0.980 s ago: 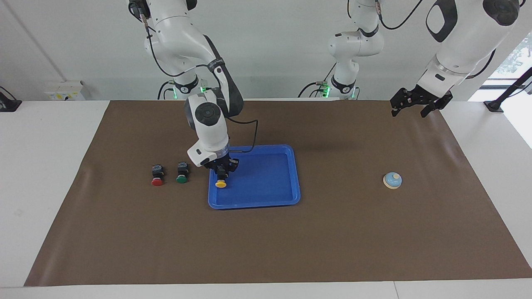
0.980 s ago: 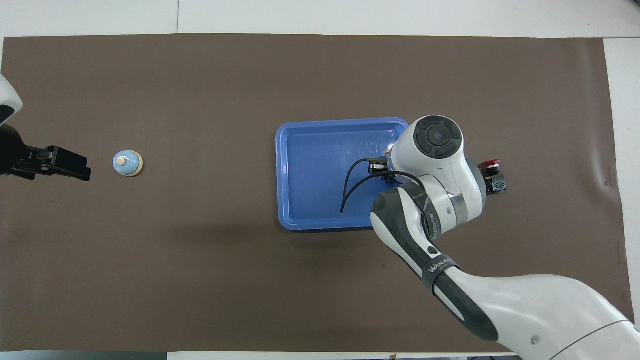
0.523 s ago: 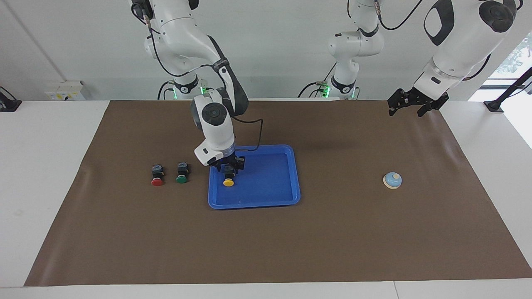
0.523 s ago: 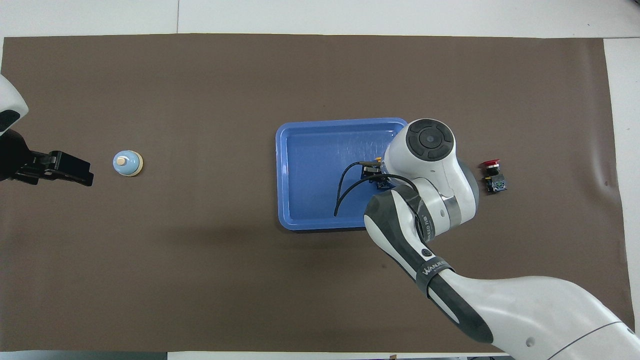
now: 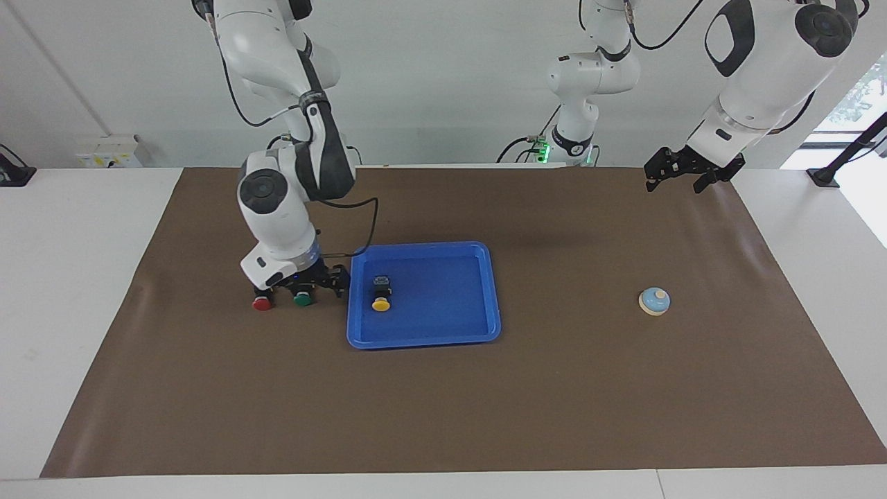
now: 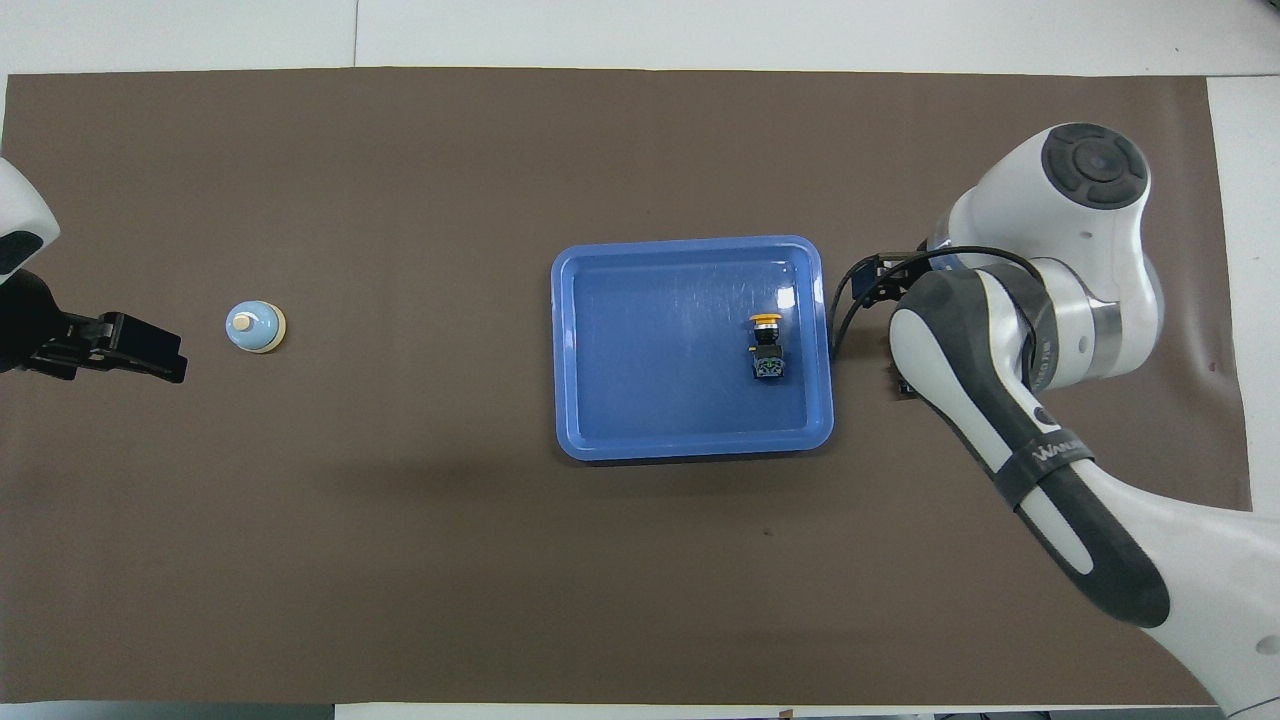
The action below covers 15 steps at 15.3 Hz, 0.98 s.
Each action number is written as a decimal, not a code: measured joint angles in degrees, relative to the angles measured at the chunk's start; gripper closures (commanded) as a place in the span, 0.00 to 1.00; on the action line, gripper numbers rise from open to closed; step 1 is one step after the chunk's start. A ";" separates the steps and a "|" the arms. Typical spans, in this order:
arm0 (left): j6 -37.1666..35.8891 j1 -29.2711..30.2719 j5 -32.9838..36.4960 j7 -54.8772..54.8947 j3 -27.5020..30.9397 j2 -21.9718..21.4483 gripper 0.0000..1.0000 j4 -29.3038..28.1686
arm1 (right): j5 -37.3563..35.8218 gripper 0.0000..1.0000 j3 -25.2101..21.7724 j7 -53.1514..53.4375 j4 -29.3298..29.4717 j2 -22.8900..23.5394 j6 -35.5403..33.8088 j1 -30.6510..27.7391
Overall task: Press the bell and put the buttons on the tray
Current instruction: 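Lower the yellow button into the tray and open the right gripper, then grasp the red-capped button with the right gripper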
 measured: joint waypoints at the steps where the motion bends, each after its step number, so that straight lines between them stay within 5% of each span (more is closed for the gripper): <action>1: -0.10 0.00 0.18 0.00 0.02 -0.25 0.00 0.00 | -0.03 0.00 -0.03 -2.28 -0.26 0.00 -0.02 -1.61; 15: -0.16 0.10 0.25 -0.01 0.27 -0.66 0.00 0.00 | -0.15 0.00 0.10 -15.27 -10.01 -1.58 5.15 -8.72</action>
